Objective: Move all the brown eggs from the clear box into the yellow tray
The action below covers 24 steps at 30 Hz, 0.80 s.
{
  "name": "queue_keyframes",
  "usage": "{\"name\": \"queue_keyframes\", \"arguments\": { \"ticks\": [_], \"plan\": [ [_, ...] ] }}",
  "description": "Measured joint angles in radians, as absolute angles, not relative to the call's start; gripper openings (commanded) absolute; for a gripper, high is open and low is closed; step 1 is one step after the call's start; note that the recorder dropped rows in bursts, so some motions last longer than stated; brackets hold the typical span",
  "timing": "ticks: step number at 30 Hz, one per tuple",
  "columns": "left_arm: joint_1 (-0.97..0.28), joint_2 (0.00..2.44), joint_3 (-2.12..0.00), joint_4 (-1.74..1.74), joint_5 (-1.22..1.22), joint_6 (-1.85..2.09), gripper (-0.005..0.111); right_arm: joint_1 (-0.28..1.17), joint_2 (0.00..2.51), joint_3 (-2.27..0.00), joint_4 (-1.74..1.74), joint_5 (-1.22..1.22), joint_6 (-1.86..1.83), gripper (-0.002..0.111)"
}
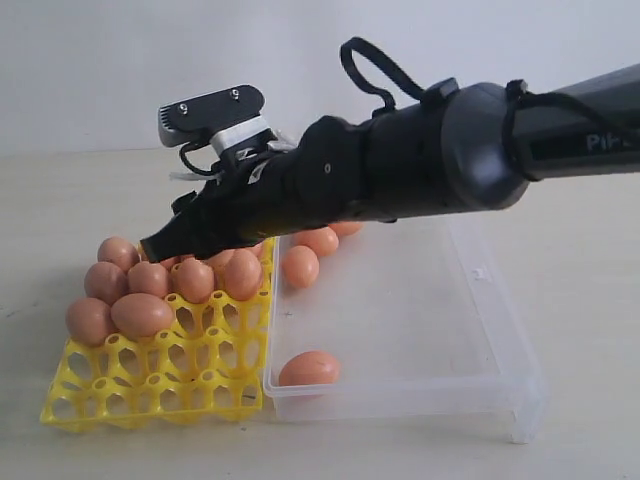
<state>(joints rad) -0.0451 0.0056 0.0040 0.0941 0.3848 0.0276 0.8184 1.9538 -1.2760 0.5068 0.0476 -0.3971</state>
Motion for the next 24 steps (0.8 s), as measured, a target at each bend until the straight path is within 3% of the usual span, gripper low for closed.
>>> {"name": "queue_keyframes", "arguments": {
  "ticks": [14,24],
  "plan": [
    [-0.045,0.006,0.004,0.094,0.385,0.028,0.0,0.937,2.019,-1.228,0.498,-0.291,-0.401,0.0],
    [-0.045,0.006,0.004,0.094,0.385,0.028,0.0,0.951,2.041,-1.007,0.299,-0.676,-0.276,0.0]
  ]
}}
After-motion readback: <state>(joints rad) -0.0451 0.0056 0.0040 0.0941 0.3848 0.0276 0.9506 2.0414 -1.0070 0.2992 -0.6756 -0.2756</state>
